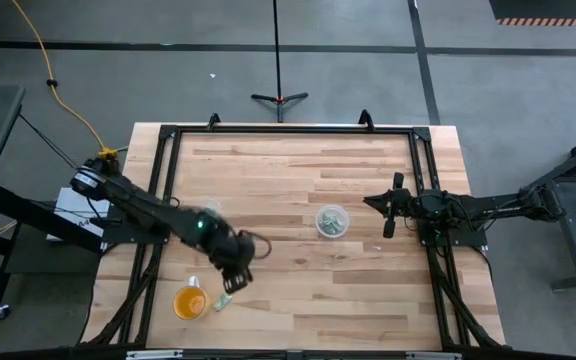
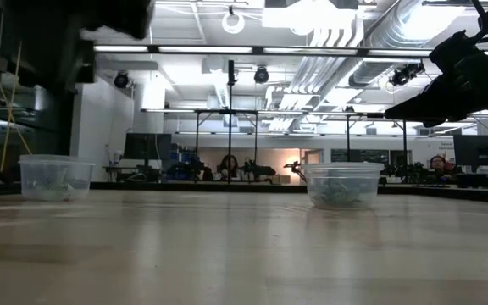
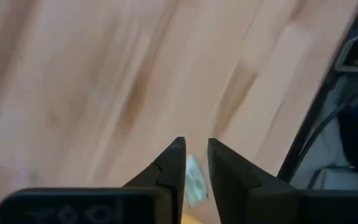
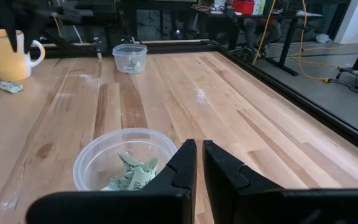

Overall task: Pick and place items into bin
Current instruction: Put the stevia pack into the left transparent bin

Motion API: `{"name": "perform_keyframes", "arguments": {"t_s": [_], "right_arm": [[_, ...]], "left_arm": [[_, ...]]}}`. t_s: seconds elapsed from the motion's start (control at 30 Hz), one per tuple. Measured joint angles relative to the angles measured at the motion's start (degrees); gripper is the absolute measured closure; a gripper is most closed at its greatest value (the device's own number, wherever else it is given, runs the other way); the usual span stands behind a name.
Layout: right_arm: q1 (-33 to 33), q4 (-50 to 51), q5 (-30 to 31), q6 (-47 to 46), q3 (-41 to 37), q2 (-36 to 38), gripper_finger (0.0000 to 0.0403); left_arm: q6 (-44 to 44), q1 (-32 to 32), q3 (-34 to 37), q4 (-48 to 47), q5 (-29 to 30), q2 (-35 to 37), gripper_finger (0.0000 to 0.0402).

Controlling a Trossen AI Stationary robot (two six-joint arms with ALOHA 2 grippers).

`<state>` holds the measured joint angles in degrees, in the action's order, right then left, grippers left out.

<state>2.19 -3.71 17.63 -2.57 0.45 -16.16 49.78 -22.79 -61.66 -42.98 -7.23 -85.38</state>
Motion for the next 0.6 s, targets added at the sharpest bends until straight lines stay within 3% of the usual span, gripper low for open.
{"name": "perform_keyframes", "arguments": {"t_s": [0.2,0.4,0.5,0.6], "right_arm": [[0.00,-0.18,0.04,0.01,0.01,-0.26,0.0384],[-0.01,-0.17,0.00,0.00,0.00,-0.78,0.0385],[-0.01,-0.17,0.00,0.01,0.00,-1.05,0.0382],[0.01,-0.17,0.00,0.00,0.00,-1.12,0.0383]], "left_arm": [[14.52,-6.27,0.07,-0.91,-2.81,-4.09,0.0340],[20.29,-8.07,0.06,2.35,-8.87,-7.73,0.0376],[20.54,-8.88,0.06,3.76,-10.04,-8.74,0.0362],[18.95,-9.48,0.09,4.78,-10.30,-9.65,0.0317]]}}
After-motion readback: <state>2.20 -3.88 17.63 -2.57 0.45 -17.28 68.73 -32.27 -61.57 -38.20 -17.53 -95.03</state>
